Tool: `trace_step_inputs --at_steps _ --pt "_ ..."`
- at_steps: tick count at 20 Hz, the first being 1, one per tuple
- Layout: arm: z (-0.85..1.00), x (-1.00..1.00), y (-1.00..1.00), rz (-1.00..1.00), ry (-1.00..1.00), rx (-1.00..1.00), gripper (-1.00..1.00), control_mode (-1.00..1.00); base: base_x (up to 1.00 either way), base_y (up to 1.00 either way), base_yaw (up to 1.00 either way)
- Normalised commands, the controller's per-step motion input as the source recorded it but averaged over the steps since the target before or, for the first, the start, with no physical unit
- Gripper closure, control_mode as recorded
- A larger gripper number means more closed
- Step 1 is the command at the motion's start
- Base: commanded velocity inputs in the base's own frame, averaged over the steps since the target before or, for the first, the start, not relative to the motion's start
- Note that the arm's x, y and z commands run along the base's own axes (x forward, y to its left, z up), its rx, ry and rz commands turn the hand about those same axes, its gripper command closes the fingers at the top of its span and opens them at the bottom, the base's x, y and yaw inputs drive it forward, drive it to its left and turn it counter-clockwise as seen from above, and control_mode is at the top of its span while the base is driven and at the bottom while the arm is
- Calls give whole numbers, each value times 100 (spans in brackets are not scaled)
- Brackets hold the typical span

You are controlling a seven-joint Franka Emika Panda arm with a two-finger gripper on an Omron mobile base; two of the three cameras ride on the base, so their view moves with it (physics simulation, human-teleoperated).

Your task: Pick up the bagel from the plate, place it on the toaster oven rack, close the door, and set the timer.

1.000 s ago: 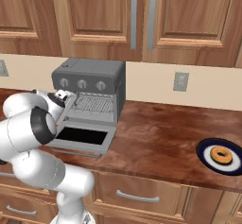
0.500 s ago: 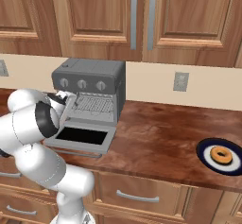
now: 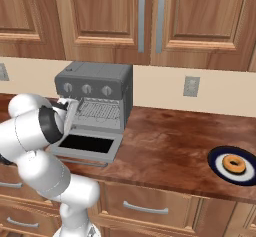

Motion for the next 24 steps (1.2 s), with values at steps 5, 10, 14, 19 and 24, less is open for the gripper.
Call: trace_step_inputs --at_steps 5,10,14,19,24 --pt "0 0 0 9 2 -14 -100 -100 0 0 0" --pt "0 0 0 8 1 -13 -100 -100 0 0 0" --pt "0 0 -7 8 3 -14 -100 -100 0 0 0" --pt "0 0 -7 10 6 -15 -100 -100 0 0 0" --pt "0 0 0 12 8 -16 -100 -100 0 0 0"
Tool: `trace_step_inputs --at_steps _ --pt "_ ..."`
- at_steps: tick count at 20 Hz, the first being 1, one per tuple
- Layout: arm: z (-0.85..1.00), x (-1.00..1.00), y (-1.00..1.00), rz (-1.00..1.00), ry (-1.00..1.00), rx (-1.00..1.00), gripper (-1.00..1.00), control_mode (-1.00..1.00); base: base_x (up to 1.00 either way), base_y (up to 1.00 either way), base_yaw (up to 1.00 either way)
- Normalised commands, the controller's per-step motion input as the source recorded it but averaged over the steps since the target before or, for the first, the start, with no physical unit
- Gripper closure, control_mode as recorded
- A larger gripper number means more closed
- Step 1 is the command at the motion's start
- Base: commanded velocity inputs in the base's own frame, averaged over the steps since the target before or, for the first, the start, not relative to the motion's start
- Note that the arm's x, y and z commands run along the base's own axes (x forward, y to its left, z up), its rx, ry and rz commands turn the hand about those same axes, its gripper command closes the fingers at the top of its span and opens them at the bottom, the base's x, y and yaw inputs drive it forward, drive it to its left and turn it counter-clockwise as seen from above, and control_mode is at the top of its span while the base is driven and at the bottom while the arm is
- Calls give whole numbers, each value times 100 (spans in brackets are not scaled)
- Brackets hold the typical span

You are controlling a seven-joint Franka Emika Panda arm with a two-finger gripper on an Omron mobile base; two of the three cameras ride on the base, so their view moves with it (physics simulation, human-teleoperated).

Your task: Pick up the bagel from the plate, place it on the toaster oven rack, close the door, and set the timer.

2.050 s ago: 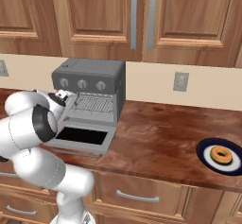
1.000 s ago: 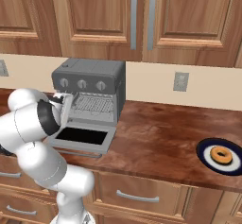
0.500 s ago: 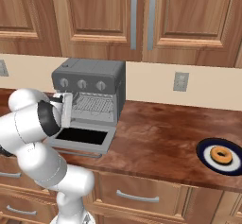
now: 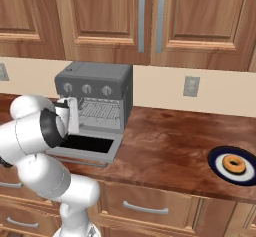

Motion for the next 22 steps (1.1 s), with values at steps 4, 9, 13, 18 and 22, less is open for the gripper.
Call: trace_step_inputs --at_steps 4,9,13,18,22 --pt "0 8 0 12 9 -15 -100 -100 0 0 0" --pt "-11 16 0 13 15 -17 -100 -100 0 0 0" --pt "-18 21 2 13 14 -17 -100 -100 0 0 0" --pt "-4 20 10 10 9 -16 -100 -100 0 0 0" --pt "-2 13 16 9 5 -15 -100 -100 0 0 0"
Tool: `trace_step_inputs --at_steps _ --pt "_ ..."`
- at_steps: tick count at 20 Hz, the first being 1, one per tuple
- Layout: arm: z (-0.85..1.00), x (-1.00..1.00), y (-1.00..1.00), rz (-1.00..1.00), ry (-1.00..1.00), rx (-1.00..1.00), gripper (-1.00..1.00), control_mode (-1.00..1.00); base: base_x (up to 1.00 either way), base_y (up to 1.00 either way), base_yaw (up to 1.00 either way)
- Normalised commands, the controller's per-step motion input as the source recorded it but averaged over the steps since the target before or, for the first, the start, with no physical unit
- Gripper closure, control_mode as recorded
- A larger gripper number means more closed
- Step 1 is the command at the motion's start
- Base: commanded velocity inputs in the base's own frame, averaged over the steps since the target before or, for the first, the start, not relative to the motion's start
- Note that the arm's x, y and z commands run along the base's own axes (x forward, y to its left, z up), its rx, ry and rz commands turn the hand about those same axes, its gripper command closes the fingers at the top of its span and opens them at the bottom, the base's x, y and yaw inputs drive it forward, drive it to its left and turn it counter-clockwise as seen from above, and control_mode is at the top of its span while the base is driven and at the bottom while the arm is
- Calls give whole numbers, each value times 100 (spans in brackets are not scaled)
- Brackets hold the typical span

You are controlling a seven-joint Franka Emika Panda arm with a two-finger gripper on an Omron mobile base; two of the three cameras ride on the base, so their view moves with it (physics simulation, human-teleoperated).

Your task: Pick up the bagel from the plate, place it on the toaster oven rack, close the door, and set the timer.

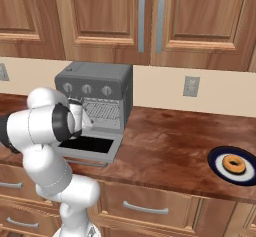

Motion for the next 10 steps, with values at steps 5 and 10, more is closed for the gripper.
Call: trace_step_inputs --at_steps 5,10 --pt "-4 17 27 8 1 -15 -100 -100 0 0 0" --pt "-16 17 30 8 1 -16 -100 -100 0 0 0"
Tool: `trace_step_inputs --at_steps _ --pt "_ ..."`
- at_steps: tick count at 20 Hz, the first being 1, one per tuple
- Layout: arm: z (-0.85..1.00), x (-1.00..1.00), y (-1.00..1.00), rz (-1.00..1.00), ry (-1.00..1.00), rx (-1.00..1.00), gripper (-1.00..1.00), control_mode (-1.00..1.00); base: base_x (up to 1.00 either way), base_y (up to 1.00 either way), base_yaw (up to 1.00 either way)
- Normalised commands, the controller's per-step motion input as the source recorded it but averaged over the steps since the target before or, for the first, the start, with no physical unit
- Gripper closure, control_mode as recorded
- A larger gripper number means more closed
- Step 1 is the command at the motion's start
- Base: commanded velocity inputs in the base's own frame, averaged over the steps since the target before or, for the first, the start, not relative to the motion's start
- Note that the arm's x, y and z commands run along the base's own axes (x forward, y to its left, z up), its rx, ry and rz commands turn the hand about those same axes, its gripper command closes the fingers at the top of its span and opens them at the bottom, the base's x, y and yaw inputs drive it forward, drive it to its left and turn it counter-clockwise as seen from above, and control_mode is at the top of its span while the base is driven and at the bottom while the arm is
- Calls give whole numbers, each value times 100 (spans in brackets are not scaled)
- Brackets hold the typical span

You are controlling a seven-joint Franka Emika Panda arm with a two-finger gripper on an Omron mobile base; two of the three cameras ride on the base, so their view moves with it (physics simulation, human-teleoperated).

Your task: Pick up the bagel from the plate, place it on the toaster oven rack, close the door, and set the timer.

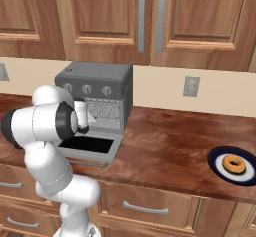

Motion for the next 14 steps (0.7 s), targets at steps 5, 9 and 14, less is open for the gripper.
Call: trace_step_inputs --at_steps 5,9,14 --pt "-27 25 35 7 7 -17 -100 -100 0 0 0" --pt "-33 23 33 6 11 -17 -100 -100 0 0 0" --pt "-31 8 40 4 16 -18 -100 -100 0 0 0"
